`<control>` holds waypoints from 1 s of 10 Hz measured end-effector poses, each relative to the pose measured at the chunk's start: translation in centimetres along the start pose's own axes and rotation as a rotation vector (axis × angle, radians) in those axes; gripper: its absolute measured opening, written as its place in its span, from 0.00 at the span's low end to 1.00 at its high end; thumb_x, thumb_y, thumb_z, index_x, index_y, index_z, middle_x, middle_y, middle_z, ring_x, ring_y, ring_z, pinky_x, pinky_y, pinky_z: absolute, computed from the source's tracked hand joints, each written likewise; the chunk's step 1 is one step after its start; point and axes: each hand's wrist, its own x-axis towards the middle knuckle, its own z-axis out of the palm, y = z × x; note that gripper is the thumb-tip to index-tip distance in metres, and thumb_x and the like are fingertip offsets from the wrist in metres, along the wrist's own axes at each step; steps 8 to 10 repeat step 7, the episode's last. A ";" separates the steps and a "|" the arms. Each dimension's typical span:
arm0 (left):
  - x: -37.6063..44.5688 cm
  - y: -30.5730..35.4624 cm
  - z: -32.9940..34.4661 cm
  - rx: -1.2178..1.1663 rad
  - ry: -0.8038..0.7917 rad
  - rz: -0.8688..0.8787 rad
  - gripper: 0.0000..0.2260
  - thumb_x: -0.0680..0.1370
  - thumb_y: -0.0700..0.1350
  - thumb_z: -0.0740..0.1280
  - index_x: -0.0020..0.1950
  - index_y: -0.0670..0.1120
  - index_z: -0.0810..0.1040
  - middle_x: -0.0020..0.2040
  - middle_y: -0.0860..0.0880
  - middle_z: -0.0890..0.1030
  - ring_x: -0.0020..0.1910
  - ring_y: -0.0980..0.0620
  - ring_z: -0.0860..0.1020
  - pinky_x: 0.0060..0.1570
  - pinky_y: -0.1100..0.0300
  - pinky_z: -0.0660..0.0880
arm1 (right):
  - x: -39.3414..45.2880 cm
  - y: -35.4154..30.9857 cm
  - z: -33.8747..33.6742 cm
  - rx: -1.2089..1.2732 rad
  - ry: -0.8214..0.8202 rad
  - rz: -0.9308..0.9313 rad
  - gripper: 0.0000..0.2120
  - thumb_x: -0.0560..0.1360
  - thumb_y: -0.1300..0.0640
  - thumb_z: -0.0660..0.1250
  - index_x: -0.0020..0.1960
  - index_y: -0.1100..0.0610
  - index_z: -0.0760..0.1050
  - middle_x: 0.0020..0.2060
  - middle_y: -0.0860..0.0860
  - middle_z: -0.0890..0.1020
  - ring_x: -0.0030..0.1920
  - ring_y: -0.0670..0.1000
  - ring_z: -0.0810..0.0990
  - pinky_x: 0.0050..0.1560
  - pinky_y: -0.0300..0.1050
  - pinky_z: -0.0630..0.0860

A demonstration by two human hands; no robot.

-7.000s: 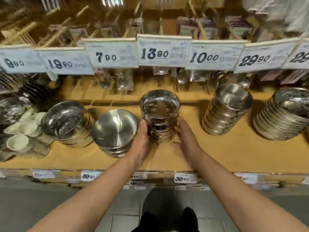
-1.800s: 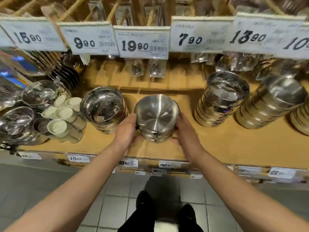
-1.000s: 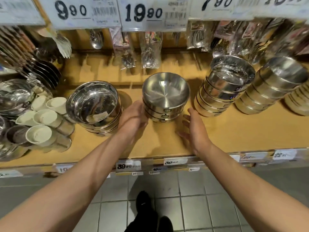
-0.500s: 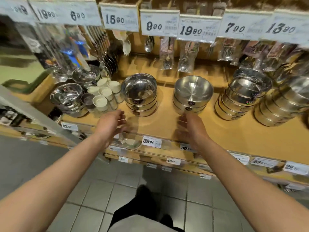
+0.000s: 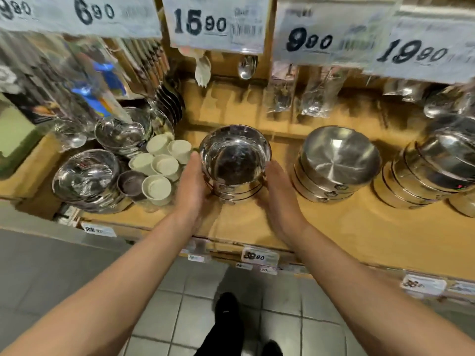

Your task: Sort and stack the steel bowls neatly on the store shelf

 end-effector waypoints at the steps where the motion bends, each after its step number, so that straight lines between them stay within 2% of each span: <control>1: 1.7 0.3 0.2 -0.044 -0.062 -0.042 0.17 0.82 0.61 0.58 0.45 0.56 0.84 0.47 0.54 0.85 0.48 0.53 0.82 0.49 0.54 0.76 | 1.0 -0.7 0.2 -0.030 0.037 -0.080 0.25 0.79 0.37 0.60 0.71 0.47 0.73 0.67 0.45 0.79 0.68 0.45 0.76 0.72 0.61 0.70; 2: 3.4 1.1 0.7 -0.054 -0.122 -0.042 0.13 0.77 0.61 0.62 0.48 0.54 0.79 0.48 0.48 0.79 0.43 0.52 0.76 0.43 0.49 0.72 | 2.3 -1.7 0.2 -0.048 0.048 -0.106 0.18 0.81 0.38 0.57 0.62 0.43 0.79 0.58 0.42 0.84 0.62 0.43 0.80 0.71 0.60 0.71; 3: 4.7 1.3 1.0 -0.014 -0.110 -0.032 0.11 0.78 0.61 0.61 0.43 0.58 0.80 0.43 0.53 0.83 0.40 0.59 0.79 0.35 0.59 0.76 | 3.3 -2.5 0.4 -0.025 0.047 -0.091 0.16 0.82 0.40 0.56 0.61 0.39 0.80 0.59 0.39 0.83 0.63 0.41 0.79 0.72 0.55 0.69; 4: 4.9 1.0 0.7 -0.001 -0.098 -0.032 0.13 0.77 0.63 0.61 0.45 0.59 0.81 0.47 0.56 0.86 0.43 0.59 0.82 0.31 0.64 0.76 | 3.2 -2.5 0.5 -0.024 0.015 -0.119 0.14 0.83 0.40 0.55 0.57 0.32 0.80 0.58 0.35 0.83 0.59 0.34 0.79 0.65 0.47 0.71; 5: 4.7 0.9 0.2 0.026 -0.122 -0.019 0.15 0.80 0.63 0.59 0.53 0.57 0.81 0.52 0.55 0.86 0.49 0.58 0.82 0.39 0.62 0.77 | 2.6 -2.3 0.3 -0.030 -0.006 -0.119 0.14 0.84 0.40 0.55 0.56 0.30 0.79 0.58 0.35 0.83 0.60 0.35 0.79 0.63 0.44 0.72; 6: 4.1 1.4 -0.1 0.036 -0.116 -0.009 0.13 0.82 0.57 0.63 0.53 0.51 0.81 0.47 0.50 0.84 0.42 0.57 0.79 0.38 0.62 0.76 | 2.1 -2.6 0.1 -0.033 0.030 -0.066 0.13 0.84 0.41 0.56 0.58 0.36 0.80 0.57 0.37 0.84 0.60 0.37 0.80 0.66 0.46 0.73; 7: 3.5 1.6 -1.5 0.002 -0.069 0.035 0.09 0.82 0.49 0.67 0.54 0.44 0.82 0.47 0.47 0.84 0.44 0.51 0.80 0.45 0.59 0.81 | 1.1 -2.1 -0.9 -0.018 0.045 -0.086 0.12 0.83 0.42 0.59 0.52 0.44 0.79 0.44 0.34 0.86 0.49 0.33 0.82 0.57 0.43 0.77; 10: 3.5 1.6 -1.5 0.002 -0.069 0.035 0.09 0.82 0.49 0.67 0.54 0.44 0.82 0.47 0.47 0.84 0.44 0.51 0.80 0.45 0.59 0.81 | 1.1 -2.1 -0.9 -0.018 0.045 -0.086 0.12 0.83 0.42 0.59 0.52 0.44 0.79 0.44 0.34 0.86 0.49 0.33 0.82 0.57 0.43 0.77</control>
